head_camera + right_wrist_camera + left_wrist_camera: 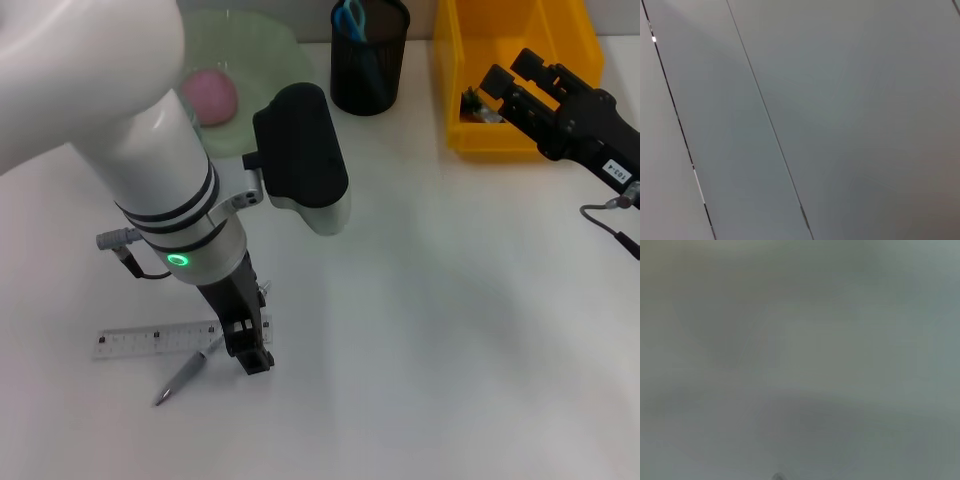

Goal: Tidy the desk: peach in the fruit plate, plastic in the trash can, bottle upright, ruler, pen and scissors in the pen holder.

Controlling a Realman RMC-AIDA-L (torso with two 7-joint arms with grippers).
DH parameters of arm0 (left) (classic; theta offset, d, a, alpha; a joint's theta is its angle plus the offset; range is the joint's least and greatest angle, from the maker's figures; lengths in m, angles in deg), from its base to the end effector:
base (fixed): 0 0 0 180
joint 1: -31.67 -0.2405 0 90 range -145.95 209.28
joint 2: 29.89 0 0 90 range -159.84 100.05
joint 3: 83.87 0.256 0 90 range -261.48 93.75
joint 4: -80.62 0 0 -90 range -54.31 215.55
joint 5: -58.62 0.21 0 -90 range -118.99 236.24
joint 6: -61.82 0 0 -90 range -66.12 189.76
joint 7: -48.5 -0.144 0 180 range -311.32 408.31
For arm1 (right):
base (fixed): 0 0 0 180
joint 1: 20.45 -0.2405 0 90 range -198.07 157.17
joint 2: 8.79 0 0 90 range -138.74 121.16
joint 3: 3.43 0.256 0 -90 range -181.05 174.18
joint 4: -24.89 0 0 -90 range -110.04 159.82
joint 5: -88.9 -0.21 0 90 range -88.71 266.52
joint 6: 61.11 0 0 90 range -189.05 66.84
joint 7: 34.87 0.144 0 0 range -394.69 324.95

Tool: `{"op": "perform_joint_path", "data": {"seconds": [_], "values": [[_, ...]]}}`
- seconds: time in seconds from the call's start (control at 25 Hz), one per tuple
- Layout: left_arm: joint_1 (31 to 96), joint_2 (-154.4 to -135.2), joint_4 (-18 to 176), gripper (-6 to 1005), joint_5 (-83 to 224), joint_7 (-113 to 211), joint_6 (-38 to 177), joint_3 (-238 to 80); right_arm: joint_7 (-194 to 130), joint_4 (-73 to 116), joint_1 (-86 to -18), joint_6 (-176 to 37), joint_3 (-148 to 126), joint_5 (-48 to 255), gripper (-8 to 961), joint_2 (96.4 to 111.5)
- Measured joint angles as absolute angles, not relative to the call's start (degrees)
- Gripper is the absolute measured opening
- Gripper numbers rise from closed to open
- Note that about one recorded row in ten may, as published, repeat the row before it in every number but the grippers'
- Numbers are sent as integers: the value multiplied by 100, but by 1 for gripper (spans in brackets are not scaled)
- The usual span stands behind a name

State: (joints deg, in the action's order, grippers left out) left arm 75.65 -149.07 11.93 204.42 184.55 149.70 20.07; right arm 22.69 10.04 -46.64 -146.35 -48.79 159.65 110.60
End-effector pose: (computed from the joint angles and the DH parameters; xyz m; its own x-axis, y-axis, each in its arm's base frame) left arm -0.1463 0.3263 -0.0782 0.7958 0.1509 -0.5865 0.1040 -0.9881 -0.1132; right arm 0.2735 0.3220 -0.0056 0.4223 -0.1206 -0.8984 -0.6871 -0.6891 -0.2305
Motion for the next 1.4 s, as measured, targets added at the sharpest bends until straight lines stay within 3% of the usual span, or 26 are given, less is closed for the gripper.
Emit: {"op": "perform_joint_path", "data": {"seconds": [1.4], "values": [[7599, -14907, 1336, 664, 20576, 18510, 14935, 2072, 2270, 1004, -4699, -14601, -4817, 15966, 688, 11056]]}}
